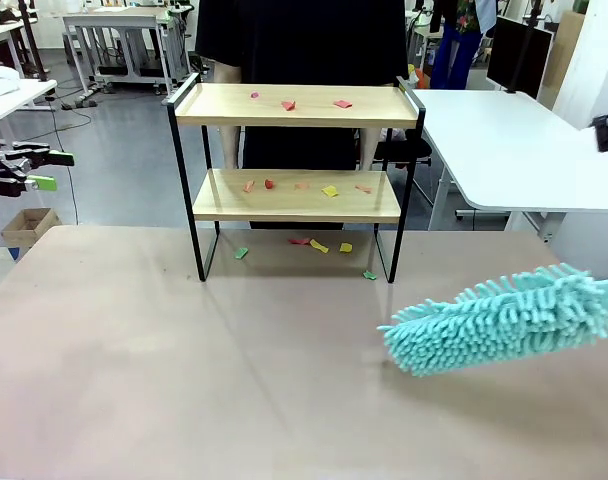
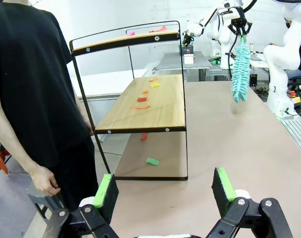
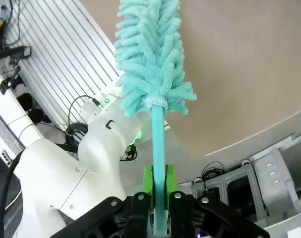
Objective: Clean the shelf.
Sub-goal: Clean the specific section of the Shelf indicated by the human with the Duster.
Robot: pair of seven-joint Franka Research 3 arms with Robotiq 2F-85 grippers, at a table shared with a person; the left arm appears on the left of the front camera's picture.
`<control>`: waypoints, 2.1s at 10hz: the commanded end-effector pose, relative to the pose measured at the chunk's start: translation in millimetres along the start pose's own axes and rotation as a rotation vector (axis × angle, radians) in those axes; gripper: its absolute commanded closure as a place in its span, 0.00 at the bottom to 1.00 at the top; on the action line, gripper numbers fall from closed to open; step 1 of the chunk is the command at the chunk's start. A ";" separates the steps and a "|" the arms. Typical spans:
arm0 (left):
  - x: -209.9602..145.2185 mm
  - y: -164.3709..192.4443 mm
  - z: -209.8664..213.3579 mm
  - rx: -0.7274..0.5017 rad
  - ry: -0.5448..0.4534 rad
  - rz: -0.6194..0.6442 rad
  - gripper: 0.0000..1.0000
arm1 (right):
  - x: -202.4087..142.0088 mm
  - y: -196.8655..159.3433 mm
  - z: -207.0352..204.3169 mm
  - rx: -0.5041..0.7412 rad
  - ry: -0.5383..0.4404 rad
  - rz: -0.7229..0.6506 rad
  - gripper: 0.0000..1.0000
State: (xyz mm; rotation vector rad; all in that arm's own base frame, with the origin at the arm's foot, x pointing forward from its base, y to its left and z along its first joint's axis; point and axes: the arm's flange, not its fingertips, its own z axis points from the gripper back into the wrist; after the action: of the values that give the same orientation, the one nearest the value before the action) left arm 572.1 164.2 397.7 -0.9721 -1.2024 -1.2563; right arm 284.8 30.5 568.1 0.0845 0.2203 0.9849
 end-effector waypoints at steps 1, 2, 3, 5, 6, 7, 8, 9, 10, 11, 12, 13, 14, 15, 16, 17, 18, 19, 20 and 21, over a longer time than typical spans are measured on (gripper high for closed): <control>2.5 -1.7 0.6 0.001 0.002 -0.002 0.00 | 5.9 -2.9 -3.8 0.007 -0.057 0.065 0.87; 2.5 -1.7 0.6 0.001 0.002 -0.002 0.00 | 9.2 -5.8 -5.5 0.008 -0.068 0.068 0.87; 2.5 -1.7 0.6 0.001 0.002 -0.002 0.00 | 10.9 -10.5 -5.4 0.034 -0.084 0.053 0.87; 2.5 -1.7 0.6 0.001 0.002 -0.002 0.00 | 9.9 1.9 -4.2 0.005 -0.026 0.038 0.87; 2.5 -1.7 0.6 0.001 0.002 -0.002 0.00 | 9.9 1.9 -4.2 0.005 -0.026 0.038 0.87; 2.5 -1.7 0.6 0.001 0.002 -0.002 0.00 | 9.9 1.9 -4.2 0.005 -0.026 0.038 0.87; 2.5 -1.7 0.6 0.001 0.002 -0.002 0.00 | 9.9 1.9 -4.2 0.005 -0.026 0.038 0.87; 2.5 -1.7 0.6 0.001 0.002 -0.002 0.00 | 9.9 1.9 -4.2 0.005 -0.026 0.038 0.87; 2.5 -1.7 0.6 0.001 0.002 -0.002 0.00 | 9.9 1.9 -4.2 0.005 -0.026 0.038 0.87; 2.5 -1.7 0.6 0.001 0.002 -0.002 0.00 | 9.9 1.9 -4.2 0.005 -0.026 0.038 0.87; 2.5 -1.7 0.6 0.001 0.002 -0.002 0.00 | 9.9 1.9 -4.2 0.005 -0.026 0.038 0.87; 2.5 -1.7 0.6 0.001 0.002 -0.002 0.00 | 9.9 1.9 -4.2 0.005 -0.026 0.038 0.87; 2.5 -1.7 0.6 0.001 0.002 -0.002 0.00 | 9.9 1.9 -4.2 0.005 -0.026 0.038 0.87; 2.5 -1.7 0.6 0.001 0.002 -0.002 0.00 | 9.9 1.9 -4.2 0.005 -0.026 0.038 0.87; 2.5 -1.7 0.6 0.001 0.002 -0.002 0.00 | 9.9 1.9 -4.2 0.005 -0.026 0.038 0.87; 2.5 -1.7 0.6 0.001 0.002 -0.002 0.00 | 9.9 1.9 -4.2 0.005 -0.026 0.038 0.87; 2.5 -1.7 0.6 0.001 0.002 -0.002 0.00 | 9.9 1.9 -4.2 0.005 -0.026 0.038 0.87; 2.5 -1.7 0.6 0.001 0.002 -0.002 0.00 | 9.9 1.9 -4.2 0.005 -0.026 0.038 0.87; 2.5 -1.7 0.6 0.001 0.002 -0.002 0.00 | 9.9 1.9 -4.2 0.005 -0.026 0.038 0.87; 2.5 -1.7 0.6 0.001 0.002 -0.002 0.00 | 9.9 1.9 -4.2 0.005 -0.026 0.038 0.87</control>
State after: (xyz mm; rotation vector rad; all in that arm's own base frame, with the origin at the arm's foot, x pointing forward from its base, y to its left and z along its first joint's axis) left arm 572.1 164.2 397.7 -0.9721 -1.2023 -1.2562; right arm 289.8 41.1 560.6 0.1131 0.1973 1.0188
